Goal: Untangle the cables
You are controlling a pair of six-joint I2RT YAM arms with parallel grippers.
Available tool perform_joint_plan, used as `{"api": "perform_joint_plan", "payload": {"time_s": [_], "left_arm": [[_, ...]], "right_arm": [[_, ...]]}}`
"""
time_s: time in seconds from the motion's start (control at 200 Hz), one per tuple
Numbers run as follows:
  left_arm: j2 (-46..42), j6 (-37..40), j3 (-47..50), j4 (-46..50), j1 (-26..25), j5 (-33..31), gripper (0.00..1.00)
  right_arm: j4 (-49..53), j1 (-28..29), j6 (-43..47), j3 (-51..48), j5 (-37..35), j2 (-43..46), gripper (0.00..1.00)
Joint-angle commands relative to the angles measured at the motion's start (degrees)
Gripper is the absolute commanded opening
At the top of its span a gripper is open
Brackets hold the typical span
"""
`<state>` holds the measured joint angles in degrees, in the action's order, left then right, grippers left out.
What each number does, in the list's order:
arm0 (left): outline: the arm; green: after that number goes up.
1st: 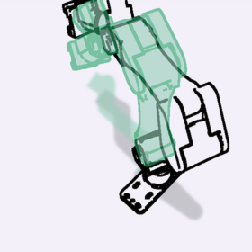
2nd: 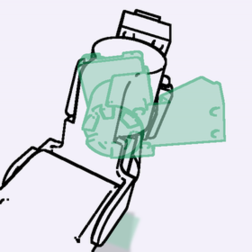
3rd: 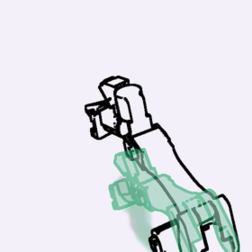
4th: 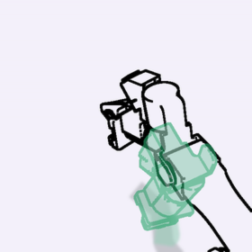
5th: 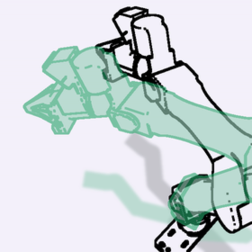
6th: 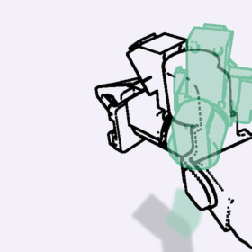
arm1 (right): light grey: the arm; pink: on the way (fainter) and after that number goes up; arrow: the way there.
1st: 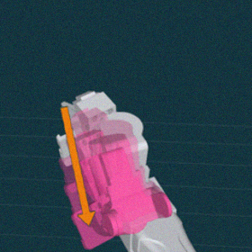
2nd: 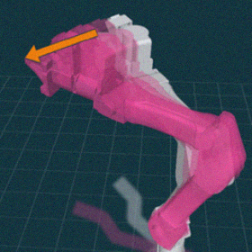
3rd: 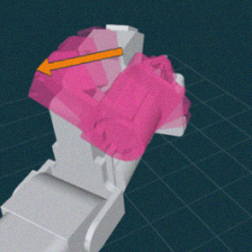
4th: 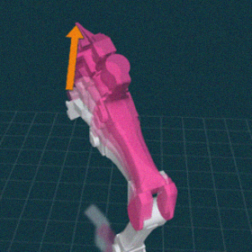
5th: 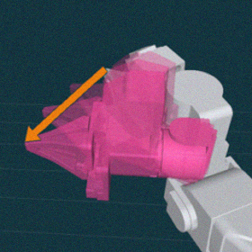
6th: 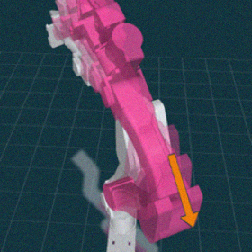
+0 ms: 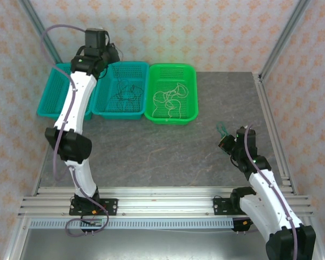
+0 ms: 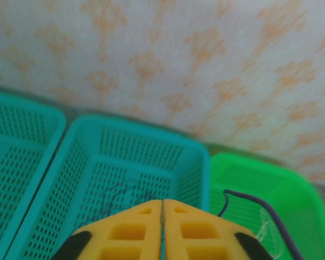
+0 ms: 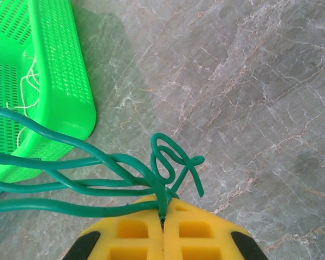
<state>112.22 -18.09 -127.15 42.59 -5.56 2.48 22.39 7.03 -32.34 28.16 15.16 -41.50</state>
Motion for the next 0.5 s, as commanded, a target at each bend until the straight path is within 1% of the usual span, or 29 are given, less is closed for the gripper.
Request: {"api": "perform_joint_plan", "payload": {"time_s": [0.0,0.045,0.1,0.14,0.22,0.275,0.32,0.375,0.4,0.44,0.495], "left_arm": [[3.00,-1.29,-1.14,6.37,1.08,1.97,0.30],[3.22,-1.01,0.07,6.73,1.27,4.10,0.32],[2.42,-0.46,2.22,6.25,1.35,4.91,0.45],[2.28,-0.29,2.22,7.82,1.49,4.72,0.53],[1.85,0.22,1.83,11.06,1.85,4.85,0.62],[0.20,0.22,4.13,10.47,2.14,6.06,0.65],[-1.63,-0.32,6.70,9.05,2.46,7.95,0.69],[-2.44,-1.67,8.66,8.38,3.28,12.05,0.77],[-2.45,-2.40,8.77,8.61,3.82,14.60,0.79],[-1.61,-3.87,8.42,9.69,4.86,19.25,0.81],[1.06,-6.60,8.45,10.36,6.59,27.17,0.82]], "right_arm": [[2.04,-0.17,0.07,2.13,0.71,0.96,0.00],[2.27,-0.17,-0.16,2.24,0.96,1.05,0.00],[2.24,-0.17,-0.58,2.38,1.19,1.06,0.00],[2.16,-0.17,-0.95,2.34,1.36,0.98,0.00],[1.74,-0.17,-1.17,2.34,1.59,0.98,0.00],[1.23,-0.17,-1.26,2.25,1.37,0.85,0.00],[0.92,-0.17,-1.40,2.16,1.29,0.68,0.00],[0.35,-0.17,-1.76,1.90,1.29,0.39,0.00],[0.12,-0.17,-1.97,1.90,1.36,0.24,0.00],[-0.20,-0.17,-2.29,1.81,1.49,0.02,0.00],[-0.80,-0.17,-2.67,1.63,1.70,-0.33,0.00]]}}
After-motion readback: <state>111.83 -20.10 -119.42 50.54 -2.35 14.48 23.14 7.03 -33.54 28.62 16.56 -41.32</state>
